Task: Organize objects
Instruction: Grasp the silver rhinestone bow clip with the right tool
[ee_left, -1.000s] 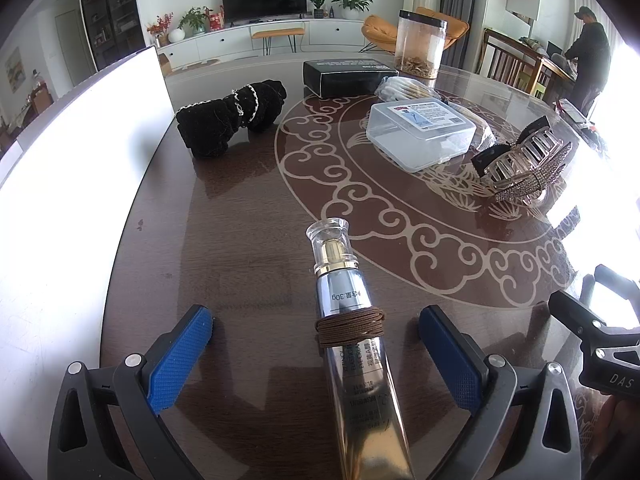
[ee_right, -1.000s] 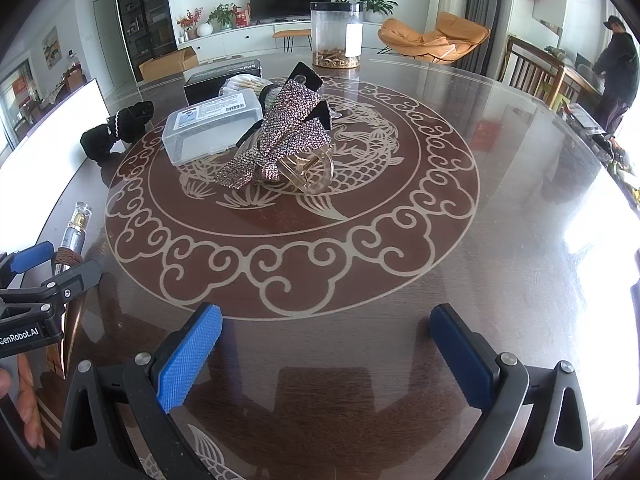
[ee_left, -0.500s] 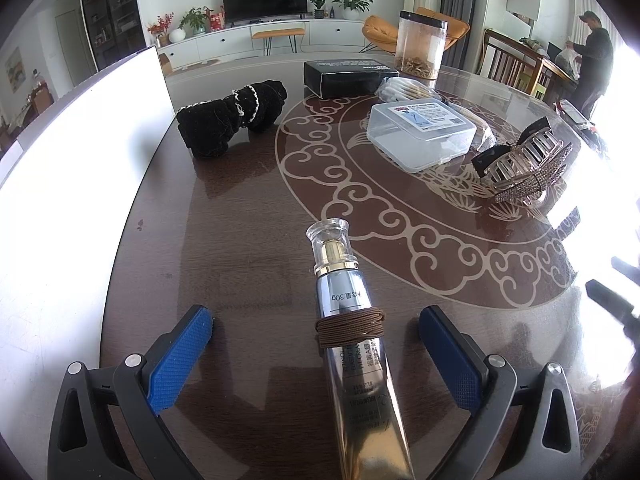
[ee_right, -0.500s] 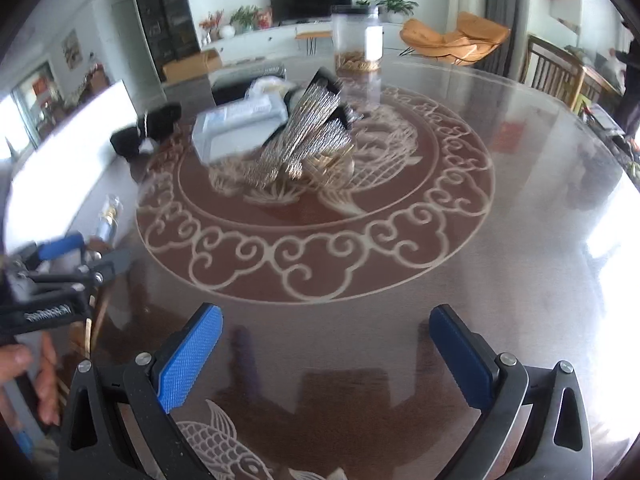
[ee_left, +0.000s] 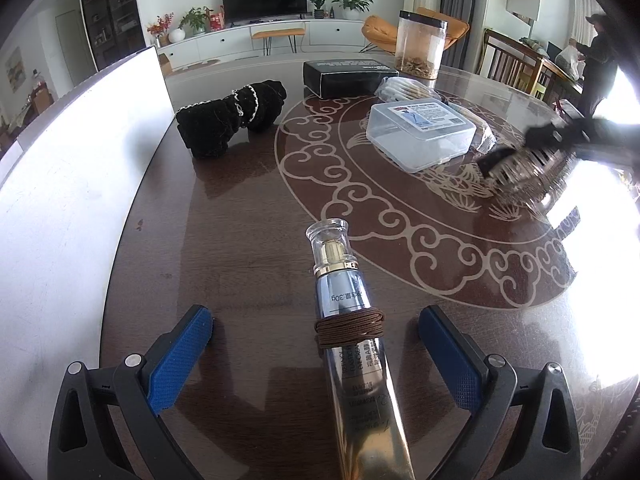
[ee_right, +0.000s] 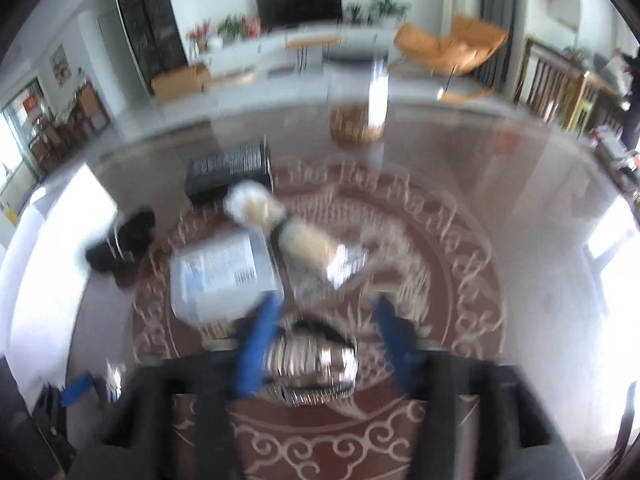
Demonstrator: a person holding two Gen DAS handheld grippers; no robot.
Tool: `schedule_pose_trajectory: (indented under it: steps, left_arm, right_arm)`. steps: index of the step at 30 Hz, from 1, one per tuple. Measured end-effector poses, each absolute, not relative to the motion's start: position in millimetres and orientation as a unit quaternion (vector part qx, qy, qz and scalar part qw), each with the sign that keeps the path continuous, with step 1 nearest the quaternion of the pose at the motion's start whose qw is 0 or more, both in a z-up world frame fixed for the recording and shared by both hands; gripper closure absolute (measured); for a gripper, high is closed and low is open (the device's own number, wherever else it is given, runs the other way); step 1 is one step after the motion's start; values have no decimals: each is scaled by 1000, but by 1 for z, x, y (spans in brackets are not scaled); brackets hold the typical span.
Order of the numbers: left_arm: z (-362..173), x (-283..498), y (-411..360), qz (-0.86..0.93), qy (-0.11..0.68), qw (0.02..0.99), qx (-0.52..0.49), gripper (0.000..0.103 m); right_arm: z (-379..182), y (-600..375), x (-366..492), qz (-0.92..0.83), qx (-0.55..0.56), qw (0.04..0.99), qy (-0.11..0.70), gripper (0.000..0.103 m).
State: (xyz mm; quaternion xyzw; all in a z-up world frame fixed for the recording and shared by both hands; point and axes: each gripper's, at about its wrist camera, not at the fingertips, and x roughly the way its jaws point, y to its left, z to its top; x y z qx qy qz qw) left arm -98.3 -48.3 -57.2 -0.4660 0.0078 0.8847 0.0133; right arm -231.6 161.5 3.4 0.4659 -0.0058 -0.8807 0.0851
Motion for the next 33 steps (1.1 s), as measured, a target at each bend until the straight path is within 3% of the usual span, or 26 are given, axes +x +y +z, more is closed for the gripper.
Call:
schedule_pose_trajectory:
  steps: [7,9,10,17,20,28,29,30,31,33]
  left_arm:
    - [-57,-98,-48,885,8,13,-466,0]
    - [-57,-98,-48,885,8,13,-466,0]
    - [-57,-98,-48,885,8,14,-466,0]
    - [-57,-99,-48,885,8,13,-466,0]
    - [-57,-99,-48,885,8,14,-466,0]
    - [-56,-104,-50,867,24,51,-494,0]
    - [-54,-103,-53,871,16,56,-489,4]
    - [-51,-100,-56,880,11,54,-472,39]
    - [-48,-96,-58,887,12,56,-458,71]
    - [-48,-92,-62,892,5,66,-448,76]
  right_arm:
    - [-4,191,-131,-898,429,93,10,68]
    - [-9,199,-106,-894,437,97,9,40]
    - [-12,203,-94,-894,438,97,7,35]
    - [-26,214,-60,-872,477,108,12,29]
    - [-26,203,-61,-874,474,105,34,10]
    - [-48,202,-73,-868,488,83,28,7]
    - [-47,203,-71,-871,483,86,25,16]
    - [-44,205,-68,-875,476,87,22,40]
    - [-41,206,-66,-876,474,82,24,48]
    - [-38,209,-63,-878,472,77,19,52]
